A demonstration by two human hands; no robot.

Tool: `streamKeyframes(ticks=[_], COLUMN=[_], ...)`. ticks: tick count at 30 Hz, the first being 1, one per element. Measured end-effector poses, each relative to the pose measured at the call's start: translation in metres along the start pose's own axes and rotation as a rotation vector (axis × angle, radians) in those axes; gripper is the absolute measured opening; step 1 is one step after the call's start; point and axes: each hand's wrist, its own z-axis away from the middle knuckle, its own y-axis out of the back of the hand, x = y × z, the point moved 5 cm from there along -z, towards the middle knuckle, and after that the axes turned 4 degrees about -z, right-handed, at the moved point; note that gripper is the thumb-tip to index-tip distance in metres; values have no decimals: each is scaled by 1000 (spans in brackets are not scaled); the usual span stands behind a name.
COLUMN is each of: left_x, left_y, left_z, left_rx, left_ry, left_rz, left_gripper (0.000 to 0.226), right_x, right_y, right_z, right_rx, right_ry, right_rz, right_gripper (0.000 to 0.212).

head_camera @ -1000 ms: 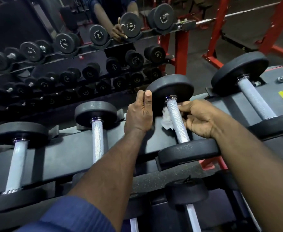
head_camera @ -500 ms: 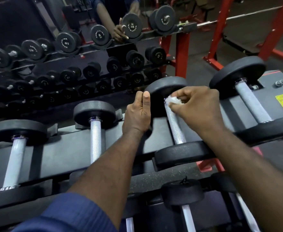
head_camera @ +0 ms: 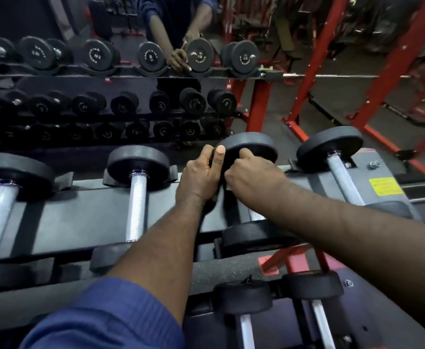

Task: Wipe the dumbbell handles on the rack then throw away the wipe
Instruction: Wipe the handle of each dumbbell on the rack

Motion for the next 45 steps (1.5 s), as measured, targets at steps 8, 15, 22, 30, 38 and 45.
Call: streamKeyframes(ticks=[8, 15, 22, 30, 38, 45], left_x=[4, 0, 0, 0, 1, 2], left_y=[1, -2, -3, -2, -1, 1], left_z=[2, 1, -1, 0, 0, 3], left_rx=[26, 40, 40, 52, 41, 37], left_ry=[-14, -35, -36, -45, -40, -32], left_rz=[-59, -69, -67, -73, -69, -74], left_gripper=[61, 59, 57, 64, 65, 56], right_x=[92, 61, 51, 74, 64, 52], right_y=[-46, -98, -97, -76, -23, -15], right_z=[42, 27, 22, 48, 38, 66], right_rx=[312, -207, -236, 150, 281, -208], right_ry=[-655, -835, -825, -734, -105, -53], right_rz=[-938, -2307, -2467, -1883, -793, -721], right_gripper=[32, 34, 40, 32, 23, 13])
